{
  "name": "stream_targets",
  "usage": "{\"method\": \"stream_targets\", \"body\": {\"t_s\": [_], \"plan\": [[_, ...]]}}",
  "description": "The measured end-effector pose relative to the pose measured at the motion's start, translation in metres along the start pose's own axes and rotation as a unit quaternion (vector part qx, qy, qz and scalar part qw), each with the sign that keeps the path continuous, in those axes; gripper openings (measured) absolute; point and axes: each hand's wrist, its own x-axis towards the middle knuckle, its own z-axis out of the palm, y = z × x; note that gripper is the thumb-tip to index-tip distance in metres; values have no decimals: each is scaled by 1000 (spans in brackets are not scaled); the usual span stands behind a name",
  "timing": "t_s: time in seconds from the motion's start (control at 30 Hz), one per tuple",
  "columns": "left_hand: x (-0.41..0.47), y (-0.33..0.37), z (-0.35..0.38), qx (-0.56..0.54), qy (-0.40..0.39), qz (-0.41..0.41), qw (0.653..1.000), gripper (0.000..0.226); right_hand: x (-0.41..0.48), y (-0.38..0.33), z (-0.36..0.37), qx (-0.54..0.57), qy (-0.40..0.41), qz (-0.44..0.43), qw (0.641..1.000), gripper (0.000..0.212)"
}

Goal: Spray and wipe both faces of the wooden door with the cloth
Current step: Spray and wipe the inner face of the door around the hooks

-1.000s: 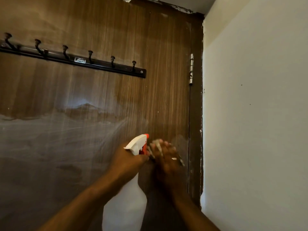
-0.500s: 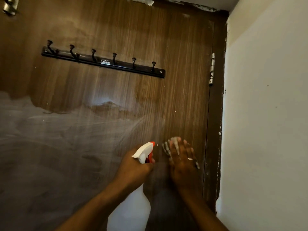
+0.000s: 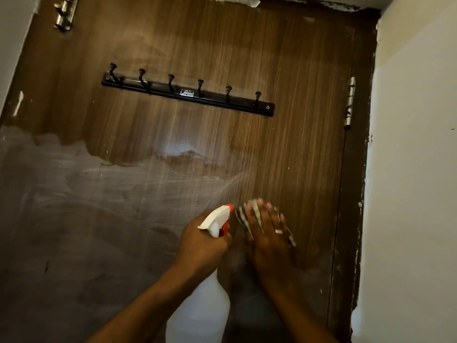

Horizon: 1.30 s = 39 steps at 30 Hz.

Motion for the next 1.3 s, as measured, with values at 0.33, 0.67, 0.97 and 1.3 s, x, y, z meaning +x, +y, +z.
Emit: {"method": "stream_targets", "body": {"t_s": [0.33,0.67,0.97,1.3], "plan": [[6,-21,-54,-12,-4,-24,1000,61,89,-32,1,33,28,178,983,55],[10,-40,-130,-1,-8,-37,999,61,12,-56,7,13,41,100,994,47],[32,-47,-171,1,-4,-6,1000,61,115,-165,39,8,33,107,994,52],[51,-67,-212,5,-14,20,1000,60,68,-146,25,10,26,183,983,51]]}}
